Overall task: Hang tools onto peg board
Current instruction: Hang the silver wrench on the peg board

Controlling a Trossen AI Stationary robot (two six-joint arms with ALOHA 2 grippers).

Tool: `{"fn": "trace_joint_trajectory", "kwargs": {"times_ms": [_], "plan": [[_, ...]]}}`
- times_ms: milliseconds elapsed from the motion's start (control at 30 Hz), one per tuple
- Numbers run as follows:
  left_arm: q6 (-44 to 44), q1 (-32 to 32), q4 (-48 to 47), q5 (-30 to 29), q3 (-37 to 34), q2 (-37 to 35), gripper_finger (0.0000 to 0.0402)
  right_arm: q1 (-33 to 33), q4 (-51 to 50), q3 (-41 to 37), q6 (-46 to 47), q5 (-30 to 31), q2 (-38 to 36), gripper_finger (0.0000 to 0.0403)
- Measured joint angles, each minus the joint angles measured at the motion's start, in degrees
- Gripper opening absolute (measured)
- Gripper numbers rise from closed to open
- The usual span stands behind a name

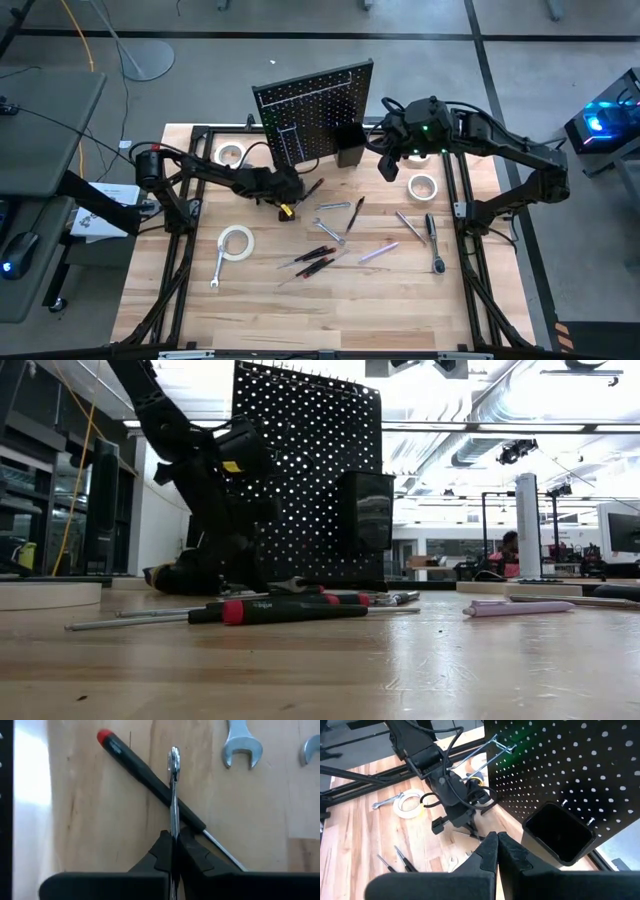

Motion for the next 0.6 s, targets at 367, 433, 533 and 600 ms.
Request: {"fn": "trace_joint_trajectory", "kwargs": {"times_ms": [367, 433, 533, 600], "plan": [[-5.05, -0.51, -12.59, 5.63, 3.50, -14.66, 0.0002, 0.00, -0.02, 0.00, -1.79, 0.05, 0.00, 0.0000], [-5.04, -0.96, -14.26, 5.84, 3.49, -18.28, 0.0001, 0.00, 0.06, 0.00, -2.66, 0.05, 0.00, 0.0000], [-5.41, -1.50, -15.26, 9.39, 3.60, -23.70, 0.0001, 0.00, 0.53, 0.00, -2.75, 0.07, 0.00, 0.0000], [-7.41, -2.17, -15.19, 12.43, 3.59, -27.16, 0.0001, 0.00, 0.45, 0.00, -2.75, 0.07, 0.00, 0.0000]]}}
